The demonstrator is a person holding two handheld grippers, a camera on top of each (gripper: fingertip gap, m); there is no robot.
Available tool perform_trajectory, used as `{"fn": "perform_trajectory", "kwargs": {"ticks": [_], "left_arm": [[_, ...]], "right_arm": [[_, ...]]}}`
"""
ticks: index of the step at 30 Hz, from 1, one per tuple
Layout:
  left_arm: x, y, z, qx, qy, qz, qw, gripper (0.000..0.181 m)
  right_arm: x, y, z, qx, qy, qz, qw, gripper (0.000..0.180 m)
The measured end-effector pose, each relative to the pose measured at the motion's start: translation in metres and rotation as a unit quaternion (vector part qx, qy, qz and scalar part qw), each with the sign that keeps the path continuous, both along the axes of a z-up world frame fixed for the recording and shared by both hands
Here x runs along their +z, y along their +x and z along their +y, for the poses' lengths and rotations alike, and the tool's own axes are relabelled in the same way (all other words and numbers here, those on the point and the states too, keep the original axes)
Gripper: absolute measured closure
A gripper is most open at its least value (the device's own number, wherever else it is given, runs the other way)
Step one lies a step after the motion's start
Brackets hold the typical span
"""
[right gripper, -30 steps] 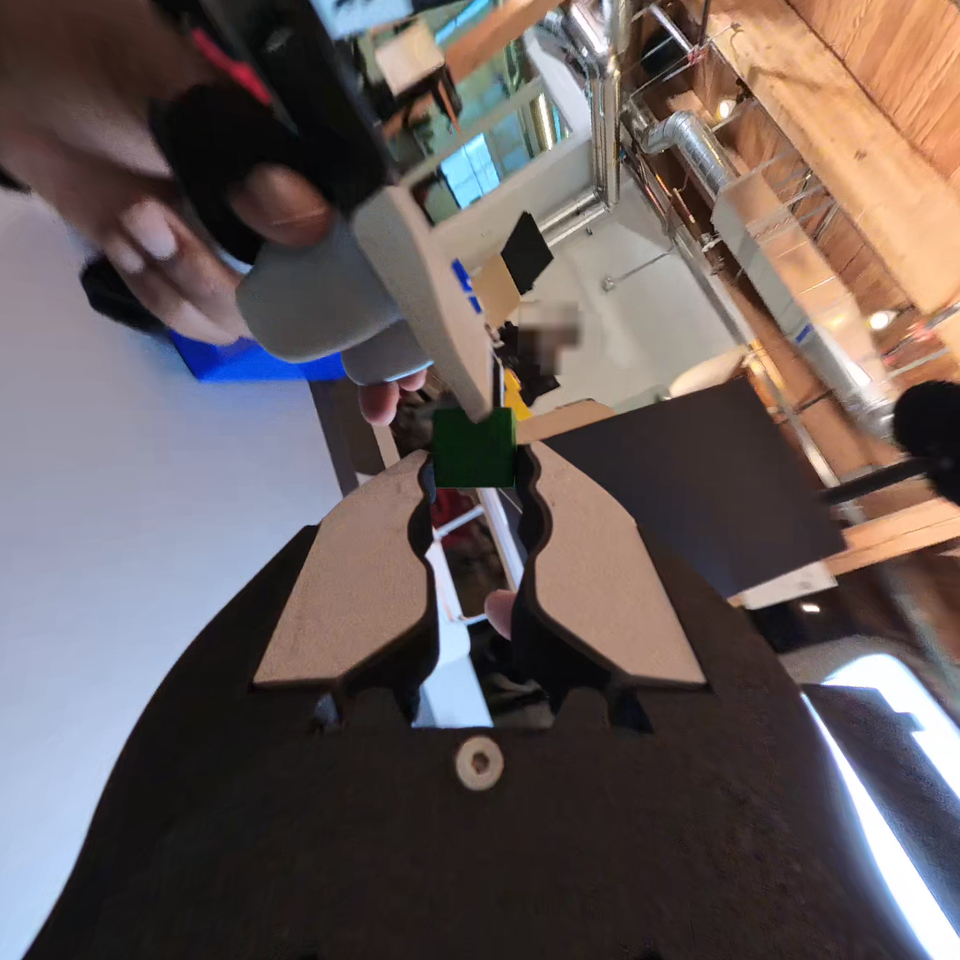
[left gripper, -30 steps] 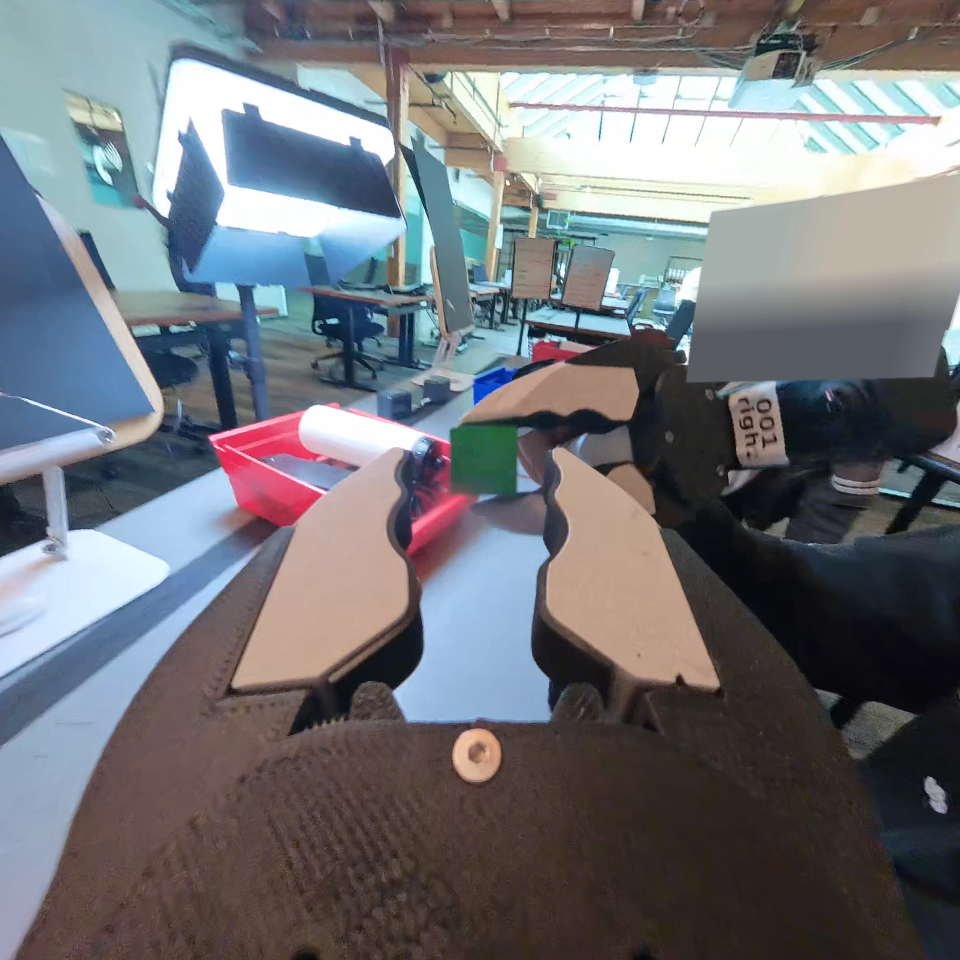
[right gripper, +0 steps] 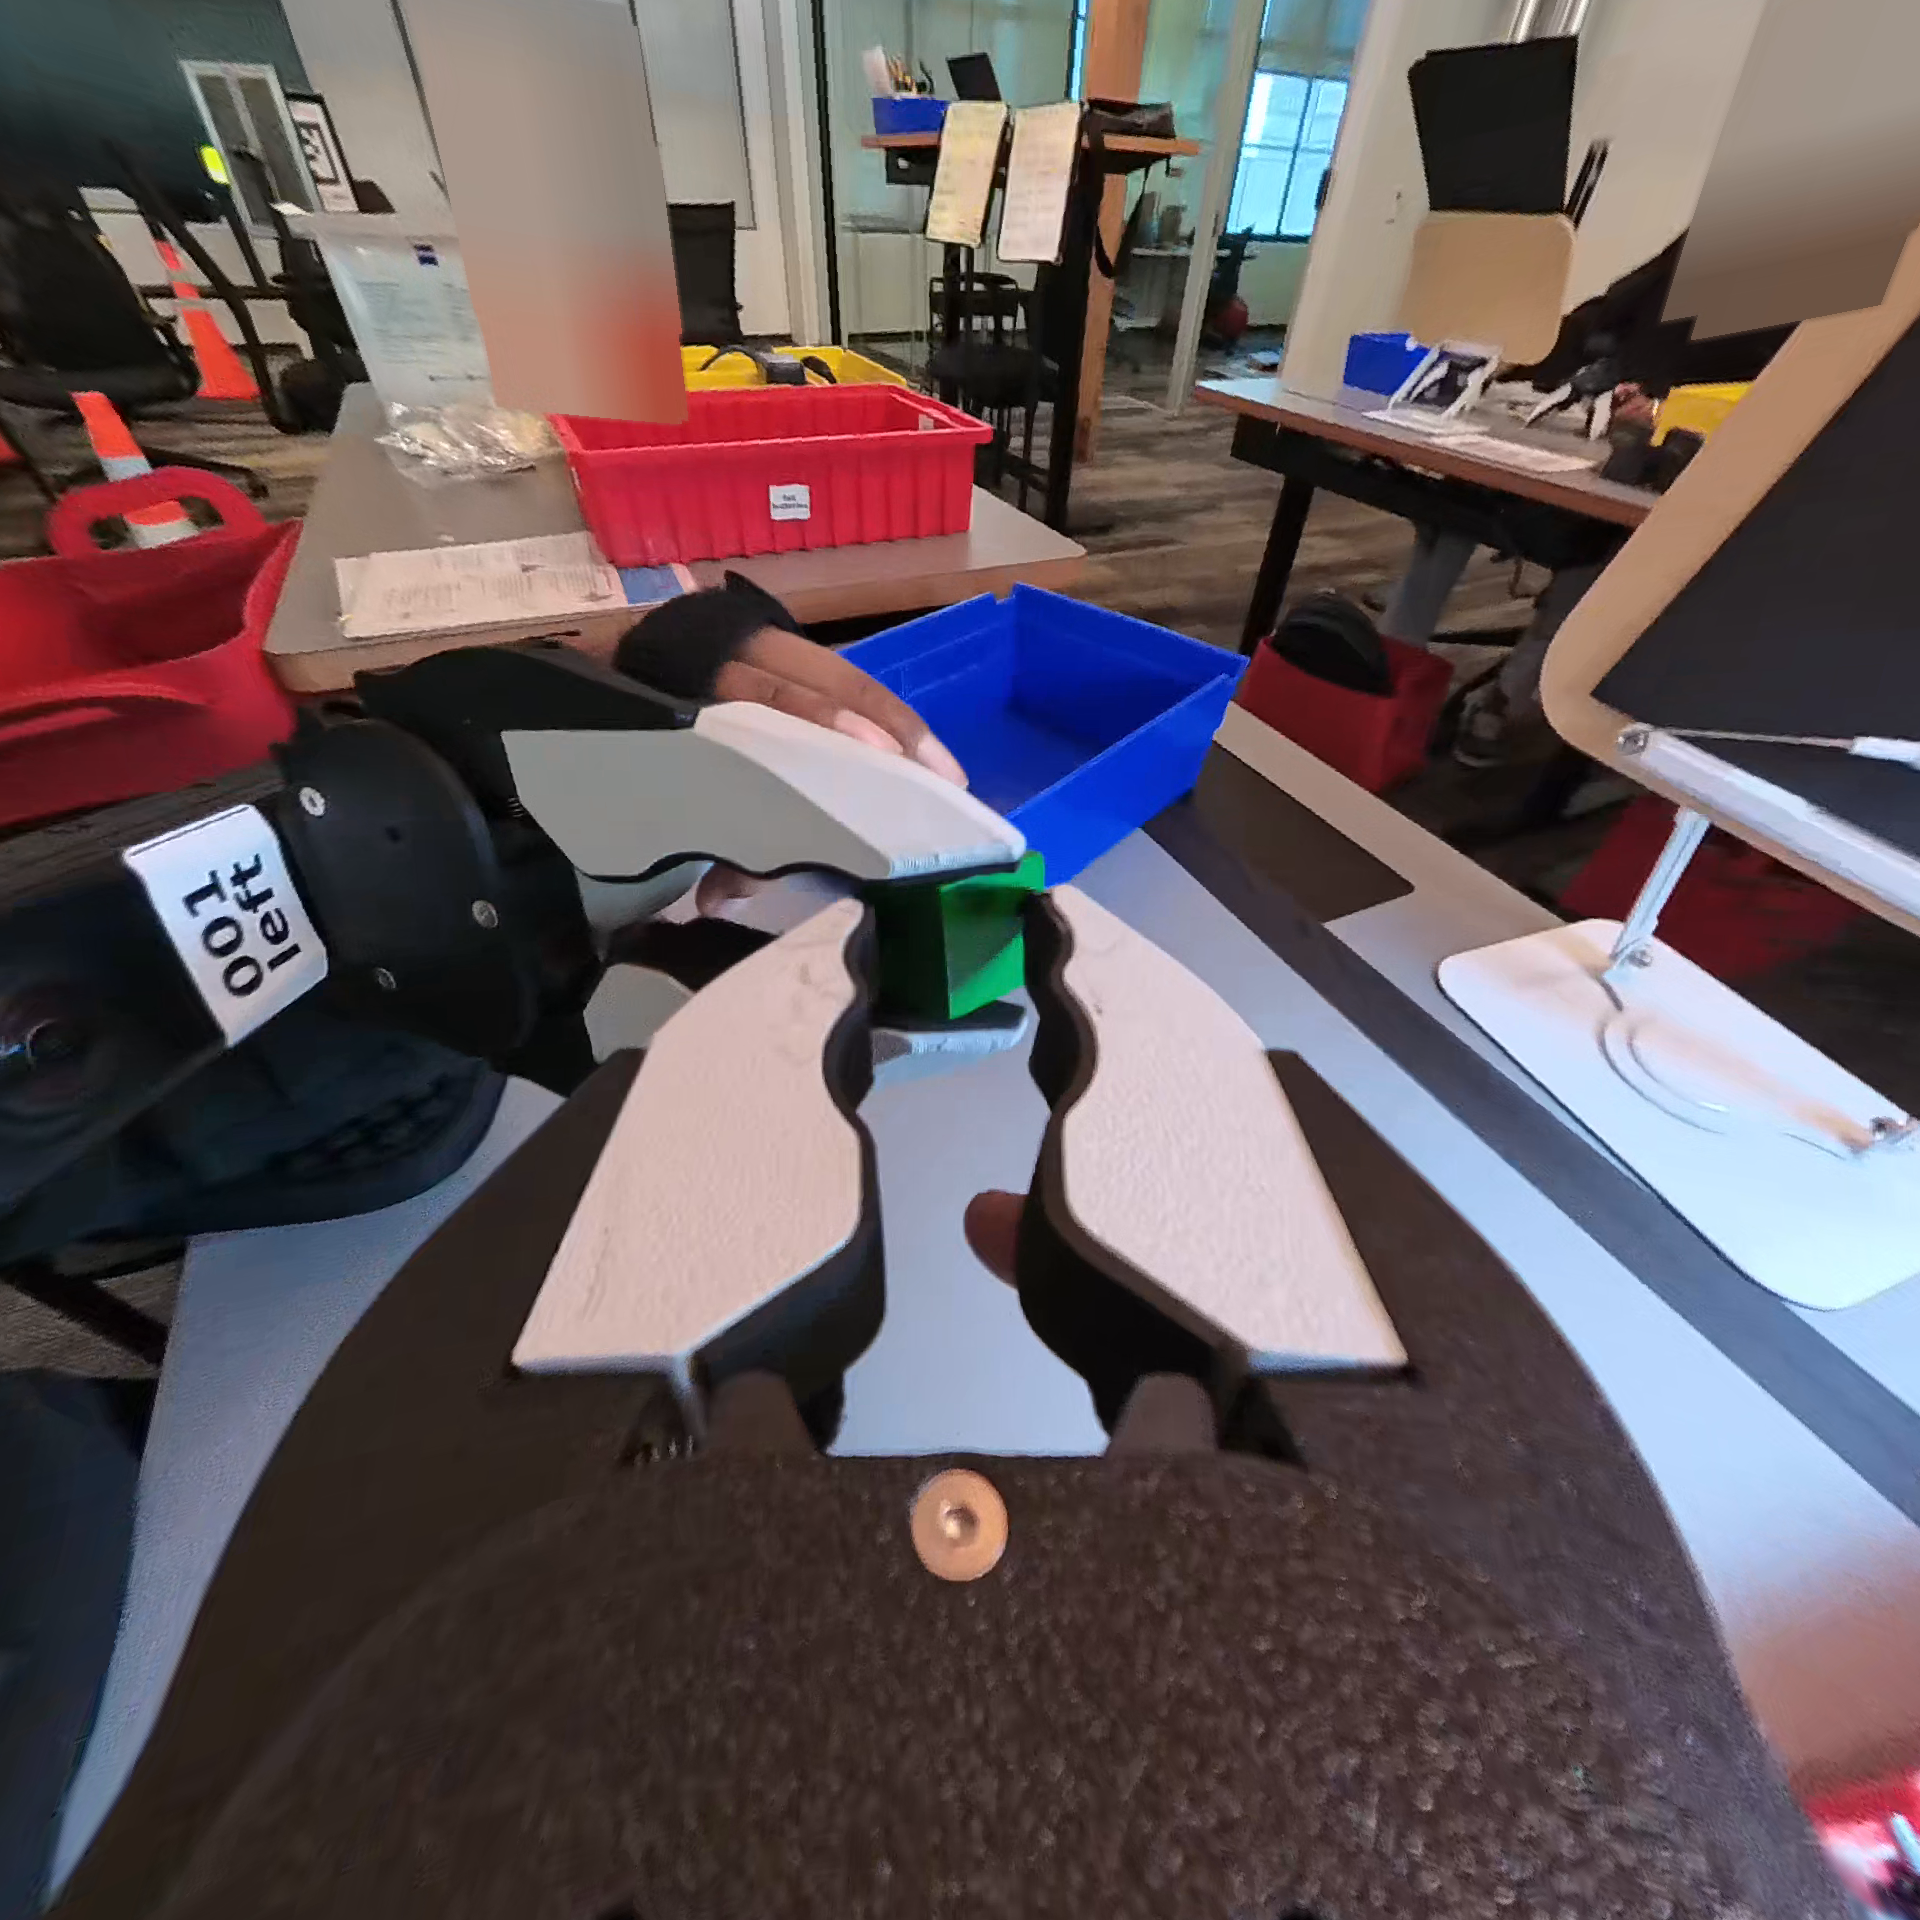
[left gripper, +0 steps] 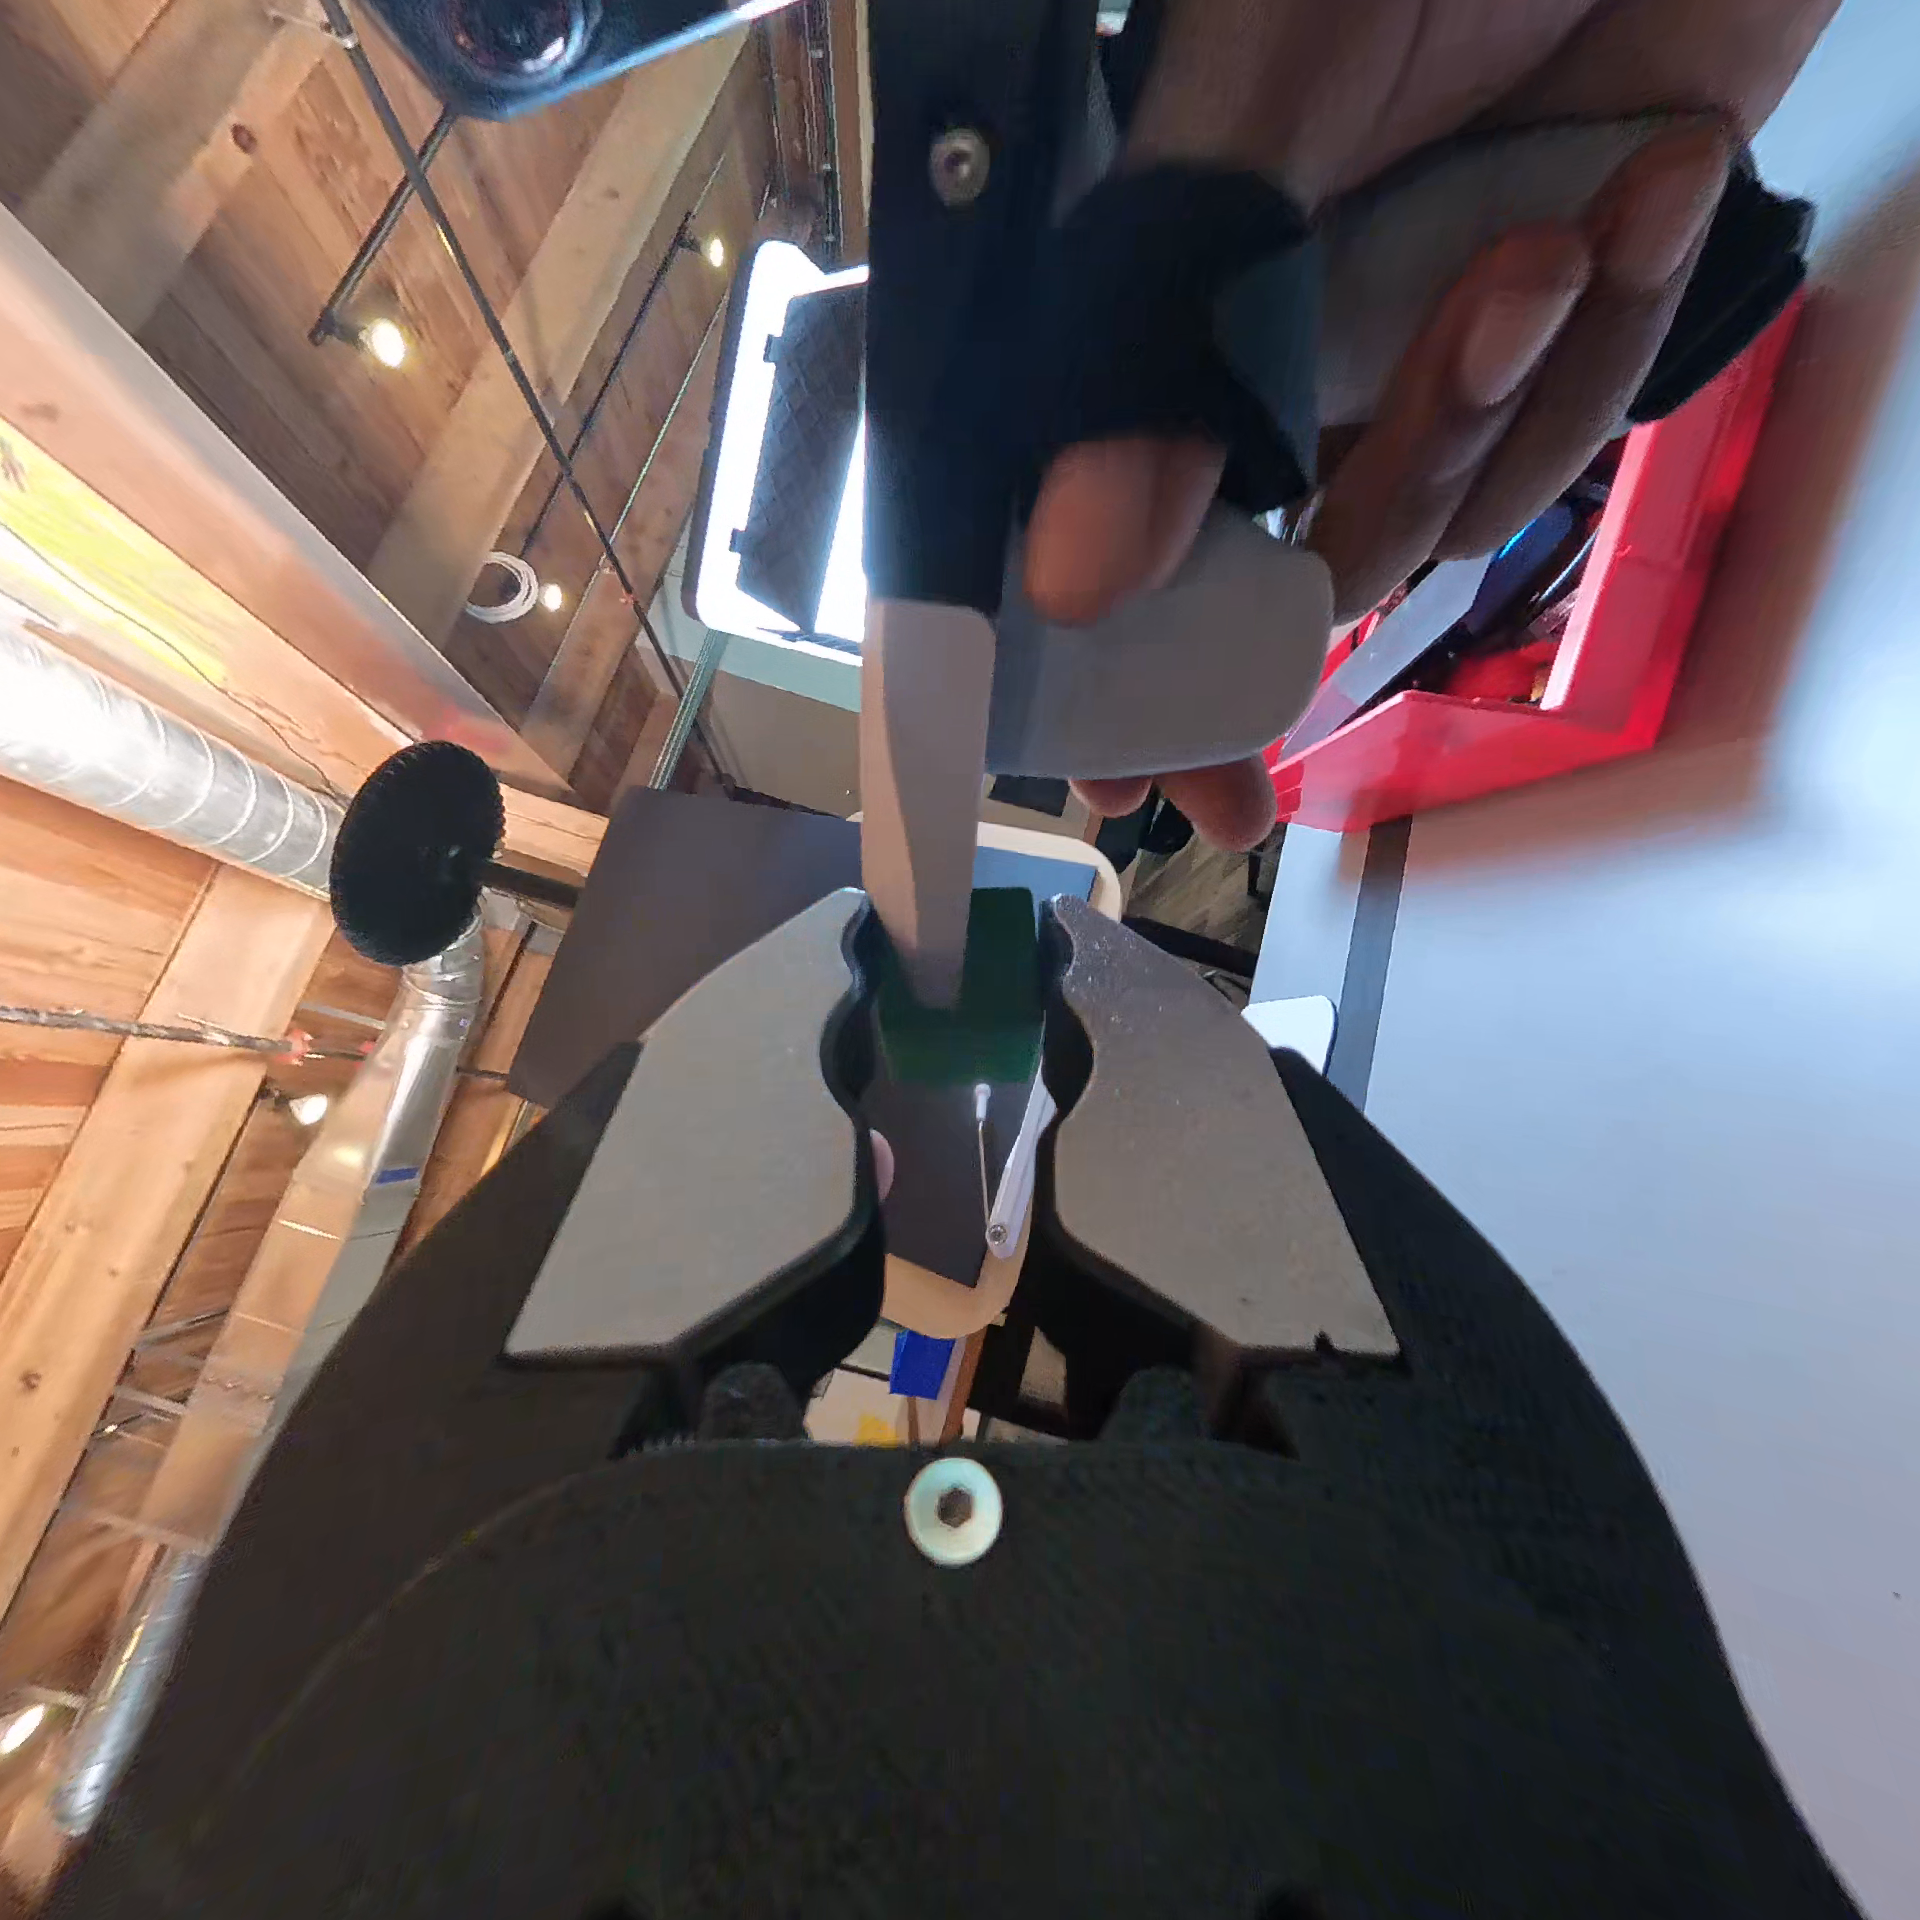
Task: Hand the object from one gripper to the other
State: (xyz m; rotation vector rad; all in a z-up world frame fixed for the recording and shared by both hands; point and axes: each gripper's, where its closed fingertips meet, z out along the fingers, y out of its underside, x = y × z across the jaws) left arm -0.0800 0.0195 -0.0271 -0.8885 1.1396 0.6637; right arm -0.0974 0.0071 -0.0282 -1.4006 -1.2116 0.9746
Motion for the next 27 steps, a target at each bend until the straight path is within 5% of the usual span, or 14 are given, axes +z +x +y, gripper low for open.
{"fn": "perform_trajectory", "kwargs": {"ticks": [5, 9, 14, 18, 20, 22, 27], "left_arm": [[0.012, -0.002, -0.007, -0.015, 0.021, -0.020, 0.999, 0.152], [0.016, 0.007, -0.020, -0.049, 0.040, -0.013, 0.998, 0.152], [0.016, 0.018, -0.030, -0.077, 0.047, -0.004, 0.996, 0.152], [0.018, 0.015, -0.028, -0.109, -0.027, -0.069, 0.991, 0.148], [0.023, 0.012, -0.029, -0.163, -0.121, -0.162, 0.966, 0.140], [0.042, 0.004, -0.035, -0.237, -0.200, -0.279, 0.909, 0.138], [0.056, -0.013, -0.027, -0.292, -0.343, -0.438, 0.778, 0.142]], "right_arm": [[0.013, 0.005, -0.007, 0.034, 0.006, 0.034, 0.999, 0.163], [0.007, 0.002, -0.022, 0.100, -0.045, 0.025, 0.994, 0.127], [0.008, 0.004, -0.029, 0.157, -0.098, 0.049, 0.982, 0.149], [0.014, 0.006, -0.024, 0.128, -0.022, 0.058, 0.990, 0.150], [0.026, 0.014, -0.013, 0.076, 0.050, 0.066, 0.994, 0.150], [0.039, 0.025, -0.002, 0.012, 0.145, 0.065, 0.987, 0.150], [0.058, 0.039, 0.003, -0.099, 0.382, 0.032, 0.918, 0.150]]}}
